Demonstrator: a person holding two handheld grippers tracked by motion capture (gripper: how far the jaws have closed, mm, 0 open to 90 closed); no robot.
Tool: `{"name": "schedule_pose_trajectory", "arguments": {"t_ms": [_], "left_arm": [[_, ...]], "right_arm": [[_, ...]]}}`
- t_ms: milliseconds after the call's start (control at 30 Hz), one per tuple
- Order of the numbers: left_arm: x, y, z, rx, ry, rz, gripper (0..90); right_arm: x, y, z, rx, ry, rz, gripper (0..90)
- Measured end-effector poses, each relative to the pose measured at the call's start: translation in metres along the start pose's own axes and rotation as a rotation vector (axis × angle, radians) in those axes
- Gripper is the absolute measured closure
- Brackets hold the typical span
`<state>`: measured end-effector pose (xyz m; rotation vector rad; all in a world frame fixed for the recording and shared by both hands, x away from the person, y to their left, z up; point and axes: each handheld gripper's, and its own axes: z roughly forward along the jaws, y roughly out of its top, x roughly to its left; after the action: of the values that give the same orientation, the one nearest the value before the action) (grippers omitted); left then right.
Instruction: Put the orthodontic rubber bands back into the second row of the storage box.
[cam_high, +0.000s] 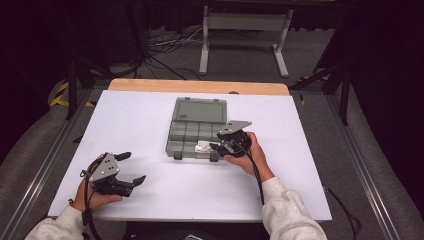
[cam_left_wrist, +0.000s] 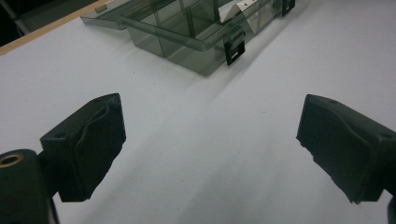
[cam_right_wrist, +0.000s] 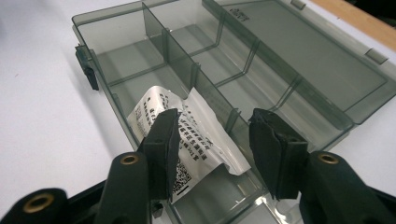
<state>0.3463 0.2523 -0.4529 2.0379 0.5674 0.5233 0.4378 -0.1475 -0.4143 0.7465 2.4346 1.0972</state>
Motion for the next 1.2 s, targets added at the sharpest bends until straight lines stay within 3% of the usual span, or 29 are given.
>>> {"name": "schedule_pose_trajectory", "arguments": {"t_ms": [267, 500, 900, 1200], "left_arm": [[0.005, 0.004, 0.006, -0.002, 0.02, -0.008, 11.1], [0.013, 0.013, 0.014, -0.002, 0.036, -0.001, 13.4], [0.016, 0.028, 0.032, 0.007, 0.026, 0.032, 13.6], [0.023, 0.039, 0.049, 0.004, 0.043, 0.029, 14.3]], "right_arm": [[0.002, -0.001, -0.014, -0.058, -0.037, -0.025, 51.6], [0.005, -0.002, -0.026, -0.107, -0.078, -0.03, 45.0], [0.0, -0.012, -0.045, -0.152, -0.174, 0.015, 27.8], [-0.006, -0.026, -0.058, -0.157, -0.265, 0.05, 15.7]]}}
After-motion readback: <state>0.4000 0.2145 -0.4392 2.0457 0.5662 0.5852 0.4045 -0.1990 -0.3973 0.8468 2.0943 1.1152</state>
